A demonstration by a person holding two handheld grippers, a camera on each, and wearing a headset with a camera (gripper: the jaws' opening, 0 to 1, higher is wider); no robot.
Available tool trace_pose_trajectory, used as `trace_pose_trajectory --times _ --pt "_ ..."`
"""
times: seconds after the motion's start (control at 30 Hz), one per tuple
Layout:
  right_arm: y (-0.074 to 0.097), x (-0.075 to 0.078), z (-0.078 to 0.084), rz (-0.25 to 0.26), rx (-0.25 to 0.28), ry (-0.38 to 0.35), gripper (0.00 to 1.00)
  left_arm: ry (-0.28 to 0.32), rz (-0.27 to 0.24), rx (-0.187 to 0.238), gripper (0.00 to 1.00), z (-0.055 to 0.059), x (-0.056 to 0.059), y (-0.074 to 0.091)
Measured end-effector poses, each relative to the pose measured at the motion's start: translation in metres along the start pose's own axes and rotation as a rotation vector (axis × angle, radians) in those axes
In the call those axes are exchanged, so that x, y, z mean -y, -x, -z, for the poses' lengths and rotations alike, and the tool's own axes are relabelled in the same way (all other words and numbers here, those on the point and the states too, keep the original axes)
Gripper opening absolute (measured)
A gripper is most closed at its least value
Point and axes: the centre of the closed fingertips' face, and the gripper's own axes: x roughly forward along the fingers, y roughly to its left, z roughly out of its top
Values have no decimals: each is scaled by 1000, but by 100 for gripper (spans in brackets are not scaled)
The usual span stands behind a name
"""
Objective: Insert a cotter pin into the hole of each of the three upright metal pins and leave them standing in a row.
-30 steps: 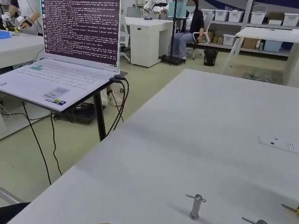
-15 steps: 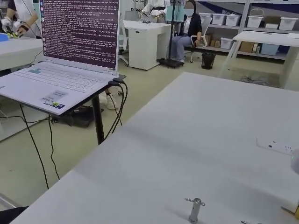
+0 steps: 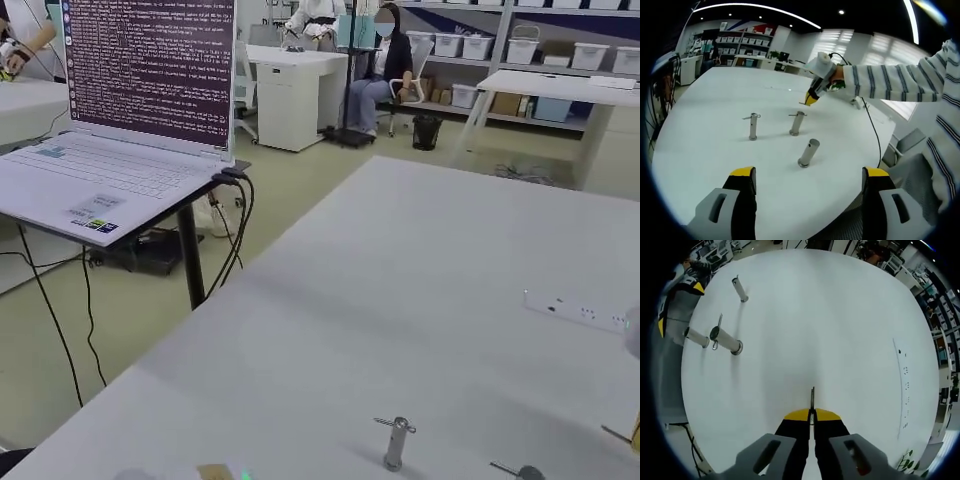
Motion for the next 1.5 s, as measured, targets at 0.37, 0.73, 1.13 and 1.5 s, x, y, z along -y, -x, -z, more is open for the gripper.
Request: trace_pose_trajectory --times 0.37,0.73,1.13,1.5 --pt "42 3 -1 82 107 -29 0 -13 18 15 82 -12 2 -5" --pt "82 -24 -21 144 255 -6 0 -5 46 33 77 -30 2 -12" --pt "90 -59 -32 213 334 33 0 -1 79 41 68 -52 2 -20" --pt "99 -91 -54 260 399 88 0 37 107 75 60 -69 4 -32"
